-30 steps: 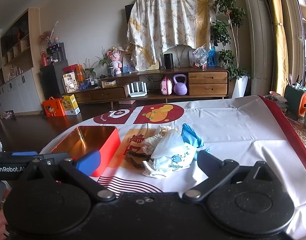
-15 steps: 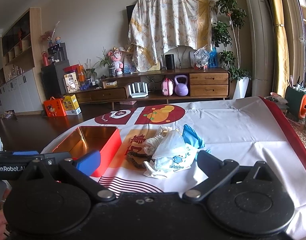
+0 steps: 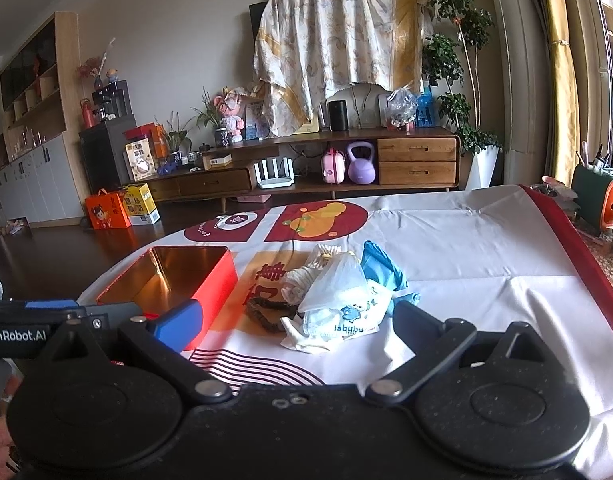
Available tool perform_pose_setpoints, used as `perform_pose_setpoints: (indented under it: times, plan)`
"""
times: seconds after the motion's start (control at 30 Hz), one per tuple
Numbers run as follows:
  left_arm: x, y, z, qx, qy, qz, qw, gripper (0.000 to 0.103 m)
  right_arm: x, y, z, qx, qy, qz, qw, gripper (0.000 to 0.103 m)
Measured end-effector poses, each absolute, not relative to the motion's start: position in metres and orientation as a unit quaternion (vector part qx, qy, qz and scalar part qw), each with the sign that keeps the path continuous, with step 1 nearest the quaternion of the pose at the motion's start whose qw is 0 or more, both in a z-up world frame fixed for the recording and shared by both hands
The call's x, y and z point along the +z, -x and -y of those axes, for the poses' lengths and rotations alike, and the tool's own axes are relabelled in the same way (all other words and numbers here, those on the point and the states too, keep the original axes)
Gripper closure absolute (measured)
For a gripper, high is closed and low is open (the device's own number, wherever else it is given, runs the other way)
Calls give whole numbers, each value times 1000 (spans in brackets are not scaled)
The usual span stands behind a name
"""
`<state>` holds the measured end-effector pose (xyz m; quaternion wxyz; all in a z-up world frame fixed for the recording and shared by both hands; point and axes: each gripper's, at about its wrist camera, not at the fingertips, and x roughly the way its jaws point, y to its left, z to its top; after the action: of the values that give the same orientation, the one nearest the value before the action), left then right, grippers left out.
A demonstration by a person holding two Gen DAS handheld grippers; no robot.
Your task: Organize soft objects
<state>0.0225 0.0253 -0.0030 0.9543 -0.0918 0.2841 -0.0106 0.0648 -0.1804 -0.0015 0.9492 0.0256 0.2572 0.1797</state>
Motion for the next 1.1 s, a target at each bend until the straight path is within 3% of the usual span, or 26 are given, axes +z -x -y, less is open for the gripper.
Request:
perform_pose_setpoints:
  times: [0.5,0.8,1.1]
  plan:
    - [-26,-82,-21,-19,77,-305,949,0,-23,-108,186,185,16,-277,943,8]
    - [-37,-141,-12,-31,54,-320,946,0,-38,-150,186,199,42,-290,935,20]
    - [-55,-209,1,-52,32,-350,935,0,-51,-188,181,215,69,-298,928,24]
